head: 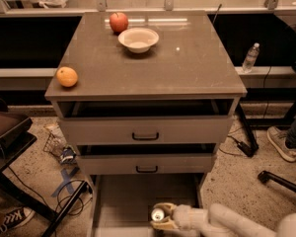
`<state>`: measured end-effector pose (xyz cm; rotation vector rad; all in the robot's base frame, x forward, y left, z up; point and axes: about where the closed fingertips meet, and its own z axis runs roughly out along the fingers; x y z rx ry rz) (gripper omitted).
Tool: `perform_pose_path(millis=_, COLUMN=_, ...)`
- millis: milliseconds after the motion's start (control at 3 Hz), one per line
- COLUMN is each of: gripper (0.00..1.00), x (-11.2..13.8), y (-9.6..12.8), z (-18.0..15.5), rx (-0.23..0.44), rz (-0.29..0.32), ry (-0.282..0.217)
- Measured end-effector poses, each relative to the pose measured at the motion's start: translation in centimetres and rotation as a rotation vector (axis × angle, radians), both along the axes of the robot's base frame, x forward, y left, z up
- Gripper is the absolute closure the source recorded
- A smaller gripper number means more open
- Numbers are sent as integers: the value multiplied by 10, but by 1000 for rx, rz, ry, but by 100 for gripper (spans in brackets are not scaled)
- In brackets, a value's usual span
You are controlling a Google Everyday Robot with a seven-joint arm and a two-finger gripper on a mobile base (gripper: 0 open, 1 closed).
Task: Pick pepsi can from bottom drawer and place on counter
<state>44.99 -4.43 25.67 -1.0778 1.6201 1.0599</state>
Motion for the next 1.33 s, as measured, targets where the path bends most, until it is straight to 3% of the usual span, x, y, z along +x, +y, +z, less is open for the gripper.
perform_pose_path(millis=333, gripper=100, x=-4, y=-45, z=92, rx=58, rz=-7, ry=45)
perform_pose_path(millis=667, gripper=100, x=9, y=-94, z=188, rx=90, rz=-50, ry=80)
perform_pose_path(millis=1333, gripper=100, x=43, y=-177, z=356, rx=75, rz=-192, ry=71)
